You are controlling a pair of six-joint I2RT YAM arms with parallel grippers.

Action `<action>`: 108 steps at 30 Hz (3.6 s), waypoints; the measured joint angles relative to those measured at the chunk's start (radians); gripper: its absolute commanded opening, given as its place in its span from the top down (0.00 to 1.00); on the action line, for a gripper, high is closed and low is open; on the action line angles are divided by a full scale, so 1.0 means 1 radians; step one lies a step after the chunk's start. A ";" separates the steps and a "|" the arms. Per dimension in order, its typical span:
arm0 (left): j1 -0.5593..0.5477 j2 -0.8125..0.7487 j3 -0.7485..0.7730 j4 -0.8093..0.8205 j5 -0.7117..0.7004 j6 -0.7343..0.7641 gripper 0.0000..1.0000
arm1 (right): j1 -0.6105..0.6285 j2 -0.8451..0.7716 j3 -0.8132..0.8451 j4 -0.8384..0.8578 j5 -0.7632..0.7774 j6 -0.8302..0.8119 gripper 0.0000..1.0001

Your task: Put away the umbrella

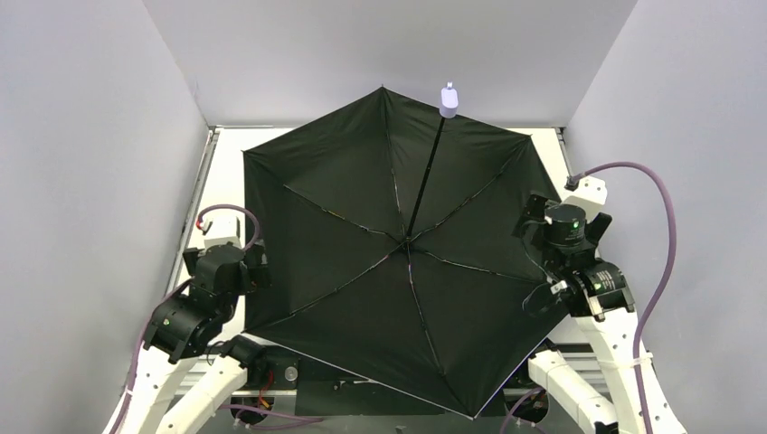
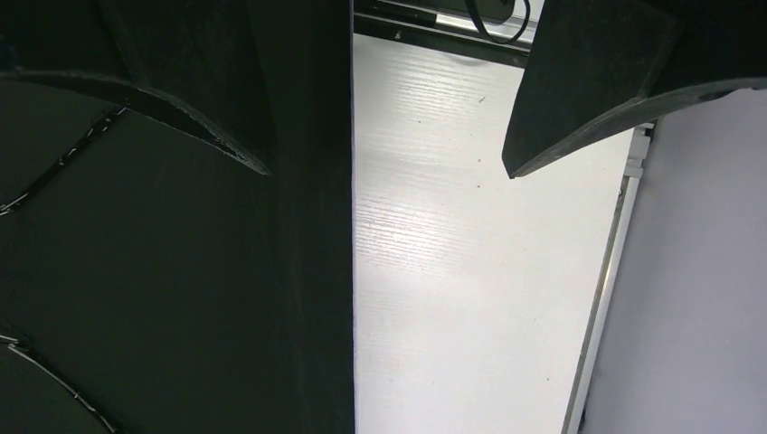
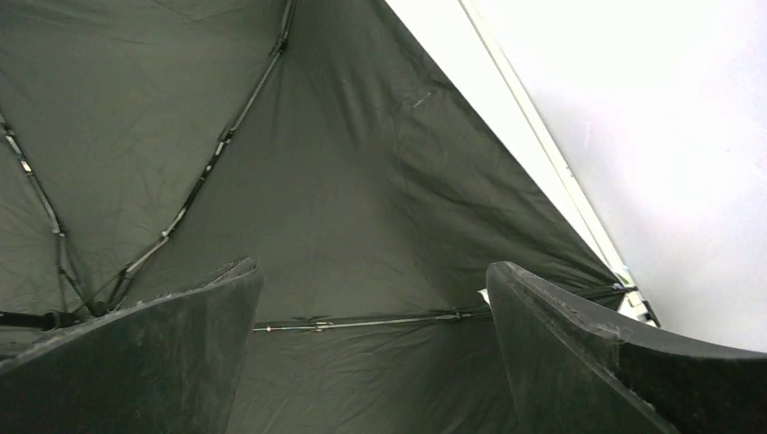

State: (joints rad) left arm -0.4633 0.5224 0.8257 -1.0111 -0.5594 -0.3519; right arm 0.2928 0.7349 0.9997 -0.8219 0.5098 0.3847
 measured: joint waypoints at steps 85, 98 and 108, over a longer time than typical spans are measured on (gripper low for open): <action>0.068 0.128 0.359 0.051 0.493 0.068 0.12 | 0.333 0.760 -0.444 1.451 -0.683 -0.200 0.92; 0.068 0.132 0.372 0.047 0.492 0.075 0.12 | 0.310 0.758 -0.414 1.399 -0.699 -0.261 1.00; 0.068 0.175 0.477 0.045 0.520 0.095 0.11 | 0.324 0.585 -0.437 1.316 -0.678 -0.401 1.00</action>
State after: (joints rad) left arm -0.3954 0.6975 1.3029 -0.9661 -0.0395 -0.2565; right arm 0.6170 1.3197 0.5629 0.4938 -0.1684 -0.0158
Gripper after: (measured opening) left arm 0.886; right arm 0.141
